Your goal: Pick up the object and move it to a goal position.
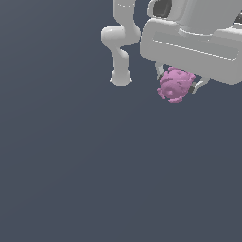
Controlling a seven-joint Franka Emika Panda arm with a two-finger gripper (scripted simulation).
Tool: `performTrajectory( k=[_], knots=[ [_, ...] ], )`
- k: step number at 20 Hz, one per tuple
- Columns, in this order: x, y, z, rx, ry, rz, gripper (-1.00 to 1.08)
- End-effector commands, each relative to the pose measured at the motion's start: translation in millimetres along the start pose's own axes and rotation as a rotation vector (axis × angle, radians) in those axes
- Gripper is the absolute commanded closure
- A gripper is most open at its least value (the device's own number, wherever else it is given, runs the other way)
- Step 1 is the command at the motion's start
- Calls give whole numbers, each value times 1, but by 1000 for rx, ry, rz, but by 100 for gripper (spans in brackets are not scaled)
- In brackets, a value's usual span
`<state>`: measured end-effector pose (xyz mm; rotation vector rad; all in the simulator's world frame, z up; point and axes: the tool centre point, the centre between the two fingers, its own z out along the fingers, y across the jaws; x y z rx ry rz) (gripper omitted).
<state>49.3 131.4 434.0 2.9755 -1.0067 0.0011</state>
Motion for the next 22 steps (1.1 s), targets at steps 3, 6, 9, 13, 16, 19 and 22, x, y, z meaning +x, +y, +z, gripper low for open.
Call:
performTrajectory(
  k=[3,6,9,13,16,19,22],
  knots=[
    [-1,-8,-20,0,0,0,108],
    [-1,-13,-31,0,-1,0,108],
    [-1,-17,-39,0,-1,0,108],
    [-1,-21,-47,0,-1,0,108],
    [-1,-23,-51,0,-1,0,108],
    [-1,-24,-54,0,-1,0,108],
    [-1,-25,-55,0,-1,0,108]
  ],
)
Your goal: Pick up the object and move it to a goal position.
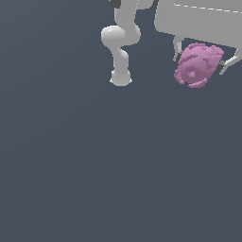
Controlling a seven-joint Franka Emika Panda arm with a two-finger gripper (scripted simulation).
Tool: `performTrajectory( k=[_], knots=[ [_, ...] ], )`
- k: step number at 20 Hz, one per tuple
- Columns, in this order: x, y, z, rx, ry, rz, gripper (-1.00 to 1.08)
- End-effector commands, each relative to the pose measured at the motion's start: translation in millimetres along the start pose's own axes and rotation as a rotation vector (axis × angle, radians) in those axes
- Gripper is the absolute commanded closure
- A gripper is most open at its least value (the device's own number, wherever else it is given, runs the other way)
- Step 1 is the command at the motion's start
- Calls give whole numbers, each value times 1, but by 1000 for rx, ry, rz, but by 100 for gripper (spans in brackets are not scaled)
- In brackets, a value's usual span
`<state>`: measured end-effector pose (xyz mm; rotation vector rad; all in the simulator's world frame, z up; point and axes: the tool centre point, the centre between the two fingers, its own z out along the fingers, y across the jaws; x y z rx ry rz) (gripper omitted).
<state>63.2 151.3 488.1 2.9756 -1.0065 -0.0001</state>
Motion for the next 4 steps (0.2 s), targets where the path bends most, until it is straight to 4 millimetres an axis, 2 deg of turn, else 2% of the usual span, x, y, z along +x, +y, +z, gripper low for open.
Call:
performTrajectory(
  k=[1,4],
  knots=[
    [0,-1,-1,0,0,0,108],
    [0,-1,-2,0,0,0,108]
  ],
)
